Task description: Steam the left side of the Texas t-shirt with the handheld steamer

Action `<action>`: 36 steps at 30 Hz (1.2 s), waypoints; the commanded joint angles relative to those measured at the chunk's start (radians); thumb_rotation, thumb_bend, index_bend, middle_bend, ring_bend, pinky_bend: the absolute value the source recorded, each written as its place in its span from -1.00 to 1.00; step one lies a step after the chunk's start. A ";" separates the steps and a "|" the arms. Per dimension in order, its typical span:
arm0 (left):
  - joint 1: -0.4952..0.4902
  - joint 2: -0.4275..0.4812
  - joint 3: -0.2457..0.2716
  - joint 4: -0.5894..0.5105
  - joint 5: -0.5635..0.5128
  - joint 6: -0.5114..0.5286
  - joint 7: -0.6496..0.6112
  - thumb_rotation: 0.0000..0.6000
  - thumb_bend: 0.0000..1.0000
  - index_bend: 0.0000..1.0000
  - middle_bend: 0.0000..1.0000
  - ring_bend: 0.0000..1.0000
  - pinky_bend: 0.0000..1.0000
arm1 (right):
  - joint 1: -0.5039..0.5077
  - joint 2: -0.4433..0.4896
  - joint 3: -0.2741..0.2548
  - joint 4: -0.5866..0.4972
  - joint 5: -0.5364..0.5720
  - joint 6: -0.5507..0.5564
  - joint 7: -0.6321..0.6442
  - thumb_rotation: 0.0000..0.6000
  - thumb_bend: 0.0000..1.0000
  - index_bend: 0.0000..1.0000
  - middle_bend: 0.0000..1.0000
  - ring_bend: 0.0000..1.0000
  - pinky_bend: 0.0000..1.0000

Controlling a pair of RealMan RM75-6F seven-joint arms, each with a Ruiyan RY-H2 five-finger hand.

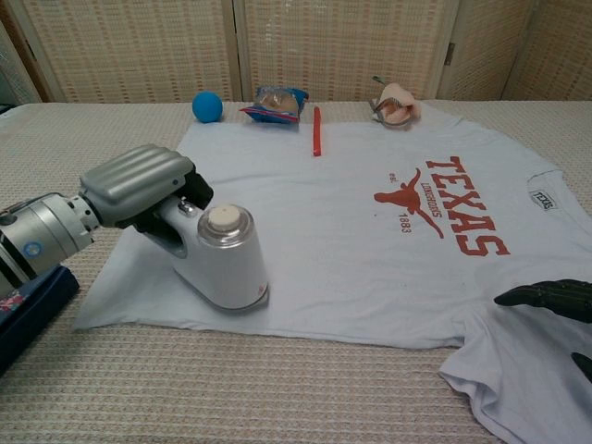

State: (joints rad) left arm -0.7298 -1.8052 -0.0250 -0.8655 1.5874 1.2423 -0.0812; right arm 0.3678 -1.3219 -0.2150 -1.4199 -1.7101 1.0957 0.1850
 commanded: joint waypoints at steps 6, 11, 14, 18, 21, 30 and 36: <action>0.014 0.056 -0.132 0.050 -0.165 -0.076 -0.077 1.00 -0.20 0.83 0.96 0.63 0.44 | -0.005 0.027 0.010 -0.022 -0.012 0.041 -0.006 0.23 0.40 -1.00 -0.90 -1.00 -1.00; 0.034 0.042 -0.158 0.166 -0.239 -0.147 -0.090 1.00 -0.20 0.82 0.95 0.63 0.44 | -0.020 0.068 0.024 -0.061 -0.026 0.108 -0.031 0.25 0.40 -1.00 -0.90 -1.00 -1.00; 0.042 0.022 -0.165 0.238 -0.265 -0.183 -0.096 1.00 -0.20 0.81 0.94 0.62 0.44 | -0.030 0.086 0.031 -0.079 -0.027 0.134 -0.042 0.24 0.40 -1.00 -0.90 -1.00 -1.00; 0.045 -0.012 -0.180 0.345 -0.291 -0.216 -0.116 1.00 -0.20 0.80 0.92 0.60 0.44 | -0.040 0.103 0.035 -0.097 -0.021 0.148 -0.053 0.24 0.40 -1.00 -0.90 -1.00 -1.00; 0.042 -0.031 -0.190 0.402 -0.305 -0.243 -0.131 1.00 -0.20 0.77 0.90 0.58 0.44 | -0.043 0.106 0.036 -0.104 -0.021 0.146 -0.060 0.24 0.40 -1.00 -0.90 -1.00 -1.00; 0.048 -0.051 -0.196 0.467 -0.314 -0.269 -0.130 1.00 -0.36 -0.22 -0.09 -0.25 0.32 | -0.048 0.111 0.043 -0.114 -0.022 0.148 -0.067 0.24 0.40 -1.00 -0.90 -1.00 -1.00; 0.052 -0.031 -0.205 0.449 -0.334 -0.315 -0.084 1.00 -0.65 -0.99 -0.97 -0.99 -0.61 | -0.052 0.113 0.046 -0.115 -0.024 0.154 -0.064 0.25 0.40 -1.00 -0.90 -1.00 -1.00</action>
State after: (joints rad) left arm -0.6793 -1.8437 -0.2263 -0.4086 1.2611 0.9402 -0.1775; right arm 0.3158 -1.2086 -0.1690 -1.5350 -1.7339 1.2489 0.1203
